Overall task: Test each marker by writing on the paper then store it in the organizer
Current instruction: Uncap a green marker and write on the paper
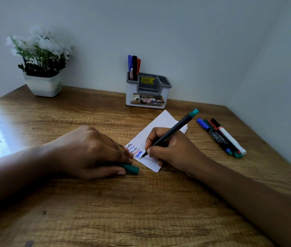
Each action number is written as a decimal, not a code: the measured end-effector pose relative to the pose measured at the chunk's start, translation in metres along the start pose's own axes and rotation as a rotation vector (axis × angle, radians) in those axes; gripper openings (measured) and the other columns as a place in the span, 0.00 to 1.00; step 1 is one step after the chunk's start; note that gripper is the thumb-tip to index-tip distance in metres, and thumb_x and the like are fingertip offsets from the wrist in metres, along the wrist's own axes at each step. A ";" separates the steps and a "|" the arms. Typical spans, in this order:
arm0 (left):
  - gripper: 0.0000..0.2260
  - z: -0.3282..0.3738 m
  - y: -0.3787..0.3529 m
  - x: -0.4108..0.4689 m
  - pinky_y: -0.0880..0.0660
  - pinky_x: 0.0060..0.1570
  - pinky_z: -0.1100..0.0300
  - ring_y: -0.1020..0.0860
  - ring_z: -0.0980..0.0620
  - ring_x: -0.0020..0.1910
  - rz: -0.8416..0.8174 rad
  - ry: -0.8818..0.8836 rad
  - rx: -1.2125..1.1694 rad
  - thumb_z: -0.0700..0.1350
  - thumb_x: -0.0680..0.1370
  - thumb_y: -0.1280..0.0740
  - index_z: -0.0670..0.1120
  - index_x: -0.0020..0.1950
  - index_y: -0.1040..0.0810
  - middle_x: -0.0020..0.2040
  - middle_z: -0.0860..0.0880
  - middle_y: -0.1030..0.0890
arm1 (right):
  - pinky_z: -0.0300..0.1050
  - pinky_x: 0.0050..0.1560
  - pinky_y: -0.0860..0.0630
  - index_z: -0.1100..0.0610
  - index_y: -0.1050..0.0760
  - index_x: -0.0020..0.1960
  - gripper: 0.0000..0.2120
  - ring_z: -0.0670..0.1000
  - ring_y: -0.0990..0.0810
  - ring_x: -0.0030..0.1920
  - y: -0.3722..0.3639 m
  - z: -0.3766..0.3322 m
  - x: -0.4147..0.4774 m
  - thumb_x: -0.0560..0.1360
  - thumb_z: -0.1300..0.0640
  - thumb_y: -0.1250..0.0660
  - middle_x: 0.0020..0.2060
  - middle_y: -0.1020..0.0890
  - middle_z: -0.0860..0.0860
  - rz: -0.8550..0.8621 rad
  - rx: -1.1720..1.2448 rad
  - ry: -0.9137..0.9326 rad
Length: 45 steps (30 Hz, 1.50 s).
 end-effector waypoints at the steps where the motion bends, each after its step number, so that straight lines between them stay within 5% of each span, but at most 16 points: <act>1: 0.13 0.000 0.000 0.000 0.19 0.47 0.61 0.22 0.66 0.59 0.001 0.000 0.000 0.56 0.79 0.35 0.53 0.59 0.18 0.57 0.59 0.17 | 0.37 0.31 0.25 0.54 0.23 0.38 0.06 0.44 0.23 0.29 0.000 0.000 0.000 0.70 0.65 0.33 0.33 0.20 0.49 0.004 0.003 -0.004; 45: 0.11 0.000 0.002 0.002 0.18 0.46 0.61 0.20 0.65 0.57 0.014 0.005 -0.035 0.55 0.78 0.33 0.53 0.57 0.17 0.56 0.58 0.17 | 0.40 0.30 0.25 0.59 0.25 0.41 0.02 0.45 0.23 0.25 0.005 0.001 -0.001 0.72 0.63 0.35 0.30 0.22 0.46 0.069 -0.015 -0.025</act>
Point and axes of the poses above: each hand's wrist, its own x-axis towards the middle knuckle, its own y-axis out of the back of the hand, z = x × y, the point moved 8 cm from there along x, towards the middle knuckle
